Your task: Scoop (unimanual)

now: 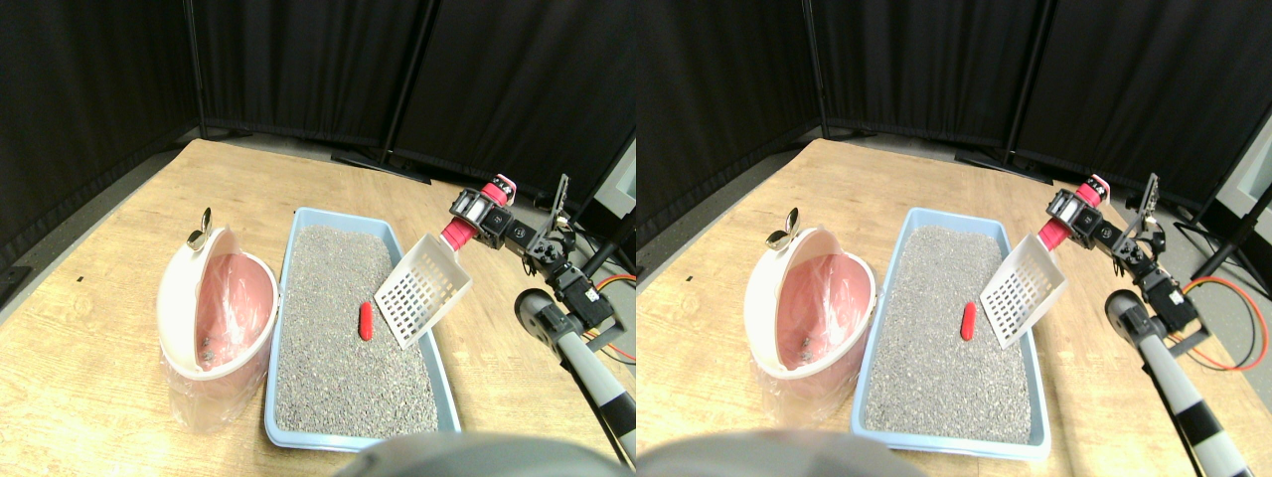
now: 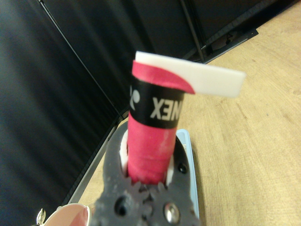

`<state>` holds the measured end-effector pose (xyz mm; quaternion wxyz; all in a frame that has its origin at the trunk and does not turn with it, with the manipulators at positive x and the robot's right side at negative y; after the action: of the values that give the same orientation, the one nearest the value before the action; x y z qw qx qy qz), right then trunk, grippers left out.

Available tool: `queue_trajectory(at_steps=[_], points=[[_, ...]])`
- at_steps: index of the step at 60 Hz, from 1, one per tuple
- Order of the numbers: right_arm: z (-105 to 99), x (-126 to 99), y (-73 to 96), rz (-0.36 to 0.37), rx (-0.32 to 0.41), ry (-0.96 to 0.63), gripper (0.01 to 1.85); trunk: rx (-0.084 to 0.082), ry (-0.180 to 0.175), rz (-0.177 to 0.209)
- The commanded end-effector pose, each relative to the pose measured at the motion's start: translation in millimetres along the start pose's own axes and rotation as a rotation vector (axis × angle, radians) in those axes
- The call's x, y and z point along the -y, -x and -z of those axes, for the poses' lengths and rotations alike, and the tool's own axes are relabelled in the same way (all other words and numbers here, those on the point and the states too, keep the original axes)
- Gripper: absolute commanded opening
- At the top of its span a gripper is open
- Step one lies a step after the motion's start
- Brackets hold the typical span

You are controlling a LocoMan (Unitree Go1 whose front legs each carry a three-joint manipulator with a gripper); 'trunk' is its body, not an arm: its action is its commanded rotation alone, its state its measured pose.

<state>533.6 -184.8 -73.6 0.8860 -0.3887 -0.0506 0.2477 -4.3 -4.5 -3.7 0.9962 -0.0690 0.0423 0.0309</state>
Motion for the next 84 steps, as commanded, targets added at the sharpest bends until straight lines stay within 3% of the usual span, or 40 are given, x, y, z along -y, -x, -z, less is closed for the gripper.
queue_trajectory(at_steps=[1,17,32,43,45,53,55,62,68,72,73,79,82,84], points=[[-2,-4,-1.3,0.026,0.005,0.035,0.05,-0.023,0.019,-0.019],[10,-13,-4.0,0.011,-0.002,0.009,0.05,-0.029,0.017,-0.026],[5,-28,-4.6,-0.03,-0.047,0.056,0.05,-0.035,0.017,-0.03],[5,-77,-8.6,-0.116,-0.037,-0.02,0.05,-0.044,0.034,-0.044],[3,-89,-9.1,-0.132,-0.073,-0.019,0.05,-0.044,0.036,-0.047],[6,-132,-11.7,-0.248,-0.001,-0.107,0.05,-0.047,0.051,-0.065],[7,-143,-11.7,-0.264,-0.025,-0.159,0.05,-0.045,0.053,-0.068],[7,-156,-13.6,-0.289,0.011,-0.202,0.05,-0.046,0.057,-0.073],[4,-151,-14.2,-0.259,-0.001,-0.267,0.05,-0.042,0.058,-0.075],[6,-146,-14.6,-0.21,0.001,-0.323,0.05,-0.039,0.057,-0.074],[6,-140,-13.9,-0.169,0.003,-0.352,0.08,-0.039,0.057,-0.074],[11,-126,-14.9,-0.118,0.063,-0.409,0.18,-0.038,0.051,-0.069],[12,-119,-14.2,-0.08,0.021,-0.467,0.17,-0.038,0.048,-0.063],[12,-113,-12.7,-0.051,-0.008,-0.53,0.05,-0.038,0.048,-0.063]])
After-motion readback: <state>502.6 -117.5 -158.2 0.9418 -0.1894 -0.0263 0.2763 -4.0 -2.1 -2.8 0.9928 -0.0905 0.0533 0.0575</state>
